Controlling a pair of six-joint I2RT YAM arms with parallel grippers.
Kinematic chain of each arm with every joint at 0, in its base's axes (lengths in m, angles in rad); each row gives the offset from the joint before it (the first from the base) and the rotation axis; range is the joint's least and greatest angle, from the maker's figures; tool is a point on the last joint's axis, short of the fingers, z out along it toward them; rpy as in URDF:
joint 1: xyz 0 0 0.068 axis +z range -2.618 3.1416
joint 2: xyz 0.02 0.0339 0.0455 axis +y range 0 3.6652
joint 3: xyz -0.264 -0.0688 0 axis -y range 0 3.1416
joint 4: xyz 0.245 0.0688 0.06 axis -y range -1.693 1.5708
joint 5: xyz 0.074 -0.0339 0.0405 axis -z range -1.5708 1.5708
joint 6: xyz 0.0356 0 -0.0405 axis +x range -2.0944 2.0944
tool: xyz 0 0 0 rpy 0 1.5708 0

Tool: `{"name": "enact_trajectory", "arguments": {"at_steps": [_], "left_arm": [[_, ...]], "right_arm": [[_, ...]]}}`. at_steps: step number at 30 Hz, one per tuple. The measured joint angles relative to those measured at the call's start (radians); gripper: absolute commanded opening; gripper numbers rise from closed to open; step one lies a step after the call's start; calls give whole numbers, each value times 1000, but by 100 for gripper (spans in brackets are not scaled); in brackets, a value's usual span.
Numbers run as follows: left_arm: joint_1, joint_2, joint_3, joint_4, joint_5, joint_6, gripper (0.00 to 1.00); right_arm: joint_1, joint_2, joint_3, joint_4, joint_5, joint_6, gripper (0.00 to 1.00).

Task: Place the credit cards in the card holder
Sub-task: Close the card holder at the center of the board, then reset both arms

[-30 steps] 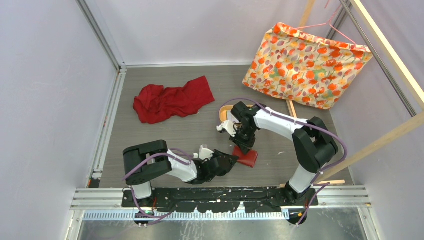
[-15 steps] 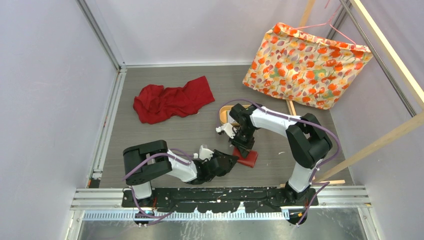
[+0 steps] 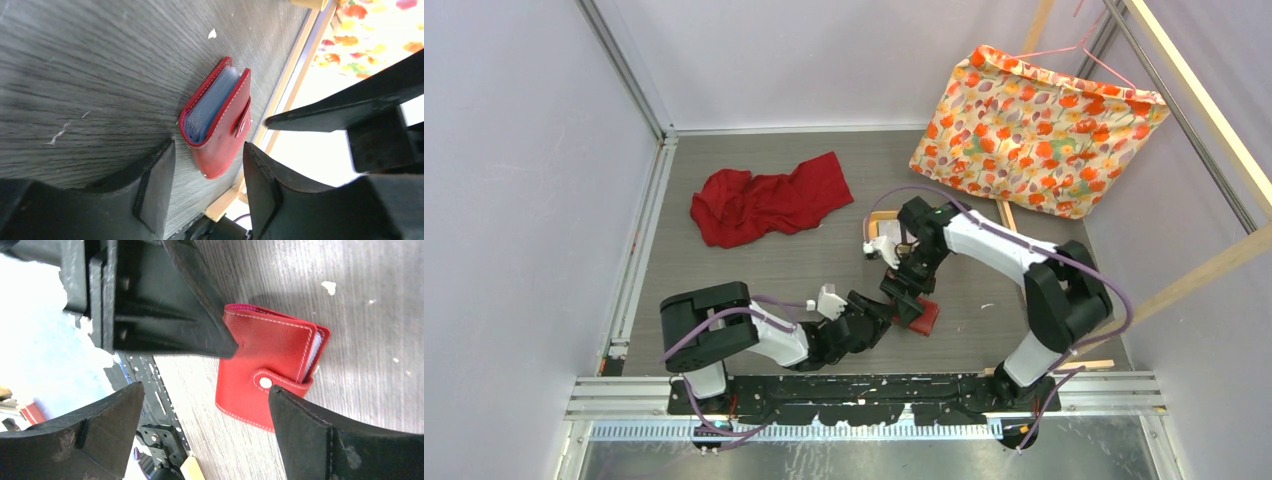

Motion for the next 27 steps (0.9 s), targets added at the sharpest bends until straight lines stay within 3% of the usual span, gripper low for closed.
{"name": "enact_trajectory", "arguments": {"at_steps": [5,8,10,13,17,20,24,27], "left_arm": [[19,-84,-44,-15,9,185,64],[48,-183,-77,-42,53,391,69],[74,-265,-78,-96,100,541,77],[129,-441,-29,-285,171,803,99],[211,-652,125,-548,259,1126,100],[334,-784,254,-710,405,1310,100],[536,-863,465,-902,563,1453,100],[627,-867,607,-1010,683,1494,100]], "right_arm": [[-89,-140,0,-31,-66,-55,100],[-158,-274,-17,-13,-66,-66,100],[-193,-379,-39,15,-48,-62,100],[-225,-547,-76,77,26,-18,100],[-297,-644,-75,121,72,74,100],[-396,-664,-71,164,61,195,100],[-446,-670,-8,193,81,345,100],[-447,-671,99,186,74,387,100]]}}
